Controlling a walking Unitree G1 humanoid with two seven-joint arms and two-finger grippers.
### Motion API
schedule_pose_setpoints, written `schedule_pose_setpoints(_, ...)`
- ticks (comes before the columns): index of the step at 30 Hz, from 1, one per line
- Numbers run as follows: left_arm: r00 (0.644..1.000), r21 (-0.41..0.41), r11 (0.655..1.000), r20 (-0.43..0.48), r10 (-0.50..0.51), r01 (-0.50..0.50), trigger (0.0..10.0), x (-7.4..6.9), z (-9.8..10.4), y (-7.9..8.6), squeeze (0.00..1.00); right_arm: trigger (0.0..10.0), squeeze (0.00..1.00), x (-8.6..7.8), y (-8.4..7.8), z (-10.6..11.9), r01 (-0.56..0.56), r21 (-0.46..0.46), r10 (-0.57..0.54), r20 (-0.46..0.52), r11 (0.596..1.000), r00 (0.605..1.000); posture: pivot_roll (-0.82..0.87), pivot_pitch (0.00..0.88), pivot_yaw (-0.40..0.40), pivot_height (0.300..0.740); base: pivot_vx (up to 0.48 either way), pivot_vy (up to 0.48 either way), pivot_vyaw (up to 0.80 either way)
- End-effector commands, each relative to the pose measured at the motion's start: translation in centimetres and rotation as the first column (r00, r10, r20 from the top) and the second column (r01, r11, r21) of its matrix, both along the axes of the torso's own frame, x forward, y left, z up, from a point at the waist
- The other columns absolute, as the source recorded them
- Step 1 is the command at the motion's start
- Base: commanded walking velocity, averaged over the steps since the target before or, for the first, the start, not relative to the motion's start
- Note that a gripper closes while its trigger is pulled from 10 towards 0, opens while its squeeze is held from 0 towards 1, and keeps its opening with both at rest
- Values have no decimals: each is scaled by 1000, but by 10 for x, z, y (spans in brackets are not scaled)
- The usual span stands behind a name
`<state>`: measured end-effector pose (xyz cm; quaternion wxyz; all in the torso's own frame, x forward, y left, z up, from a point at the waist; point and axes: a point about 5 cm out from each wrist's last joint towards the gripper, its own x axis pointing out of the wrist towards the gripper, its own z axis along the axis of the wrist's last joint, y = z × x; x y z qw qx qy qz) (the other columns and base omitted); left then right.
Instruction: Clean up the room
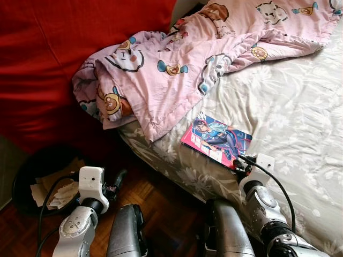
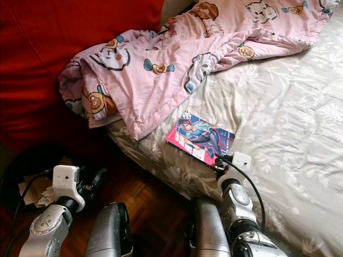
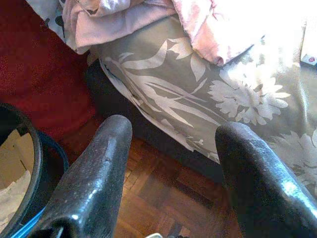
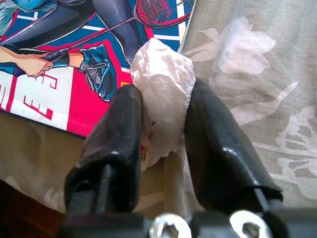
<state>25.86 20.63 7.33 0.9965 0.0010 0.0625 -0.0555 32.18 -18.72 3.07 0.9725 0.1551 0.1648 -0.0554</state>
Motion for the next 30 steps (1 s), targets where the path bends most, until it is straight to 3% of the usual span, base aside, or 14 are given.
schedule_pose_setpoints(1, 999, 11, 1000, -32, -2, 2, 10000, -4, -8, 0, 0, 0, 0, -8, -3, -9, 17, 1, -17, -30, 1000, 999, 109, 234, 14, 581, 0, 0, 0)
schedule_pose_setpoints(12, 999, -4, 1000, -47, 25, -25, 10000, 2, -19, -1, 0, 0, 0, -16, -6, -16, 41, -20, -42, -42, 999, 998, 90, 167, -4, 581, 0, 0, 0)
schedule_pose_setpoints(18, 996, -25, 997, -54, 69, -70, 10000, 6, -24, 2, 0, 0, 0, -23, -13, -15, 53, -54, -53, 15, 997, 998, 78, 123, -13, 581, 0, 0, 0)
schedule_pose_setpoints(20, 993, -29, 994, -55, 103, -104, 10000, 7, -27, 8, 0, 0, 0, -27, -19, -9, 60, -104, -50, 91, 993, 995, 63, 96, -20, 581, 0, 0, 0)
schedule_pose_setpoints(25, 986, -42, 988, -72, 148, -151, 10000, 7, -34, 14, 0, 0, 0, -36, -21, -4, 36, -143, -12, 163, 989, 987, 51, 50, -24, 581, 0, 0, 0)
schedule_pose_setpoints(26, 985, -46, 987, -76, 153, -157, 10000, 6, -35, 14, 0, 4157, 0, -37, -20, -5, 24, -145, -1, 159, 989, 987, 46, 44, -24, 581, 0, 0, 0)
schedule_pose_setpoints(27, 985, -47, 986, -79, 156, -160, 10000, 6, -36, 14, 0, 10000, 0, -38, -19, -7, 7, -162, 17, 147, 987, 989, 44, 40, -23, 581, 0, 0, 0)
schedule_pose_setpoints(30, 978, -50, 980, -97, 187, -192, 10000, 4, -43, 17, 0, 10000, 0, -45, -19, -18, -24, -180, 42, 95, 983, 995, 48, 11, -15, 581, 0, 0, 0)
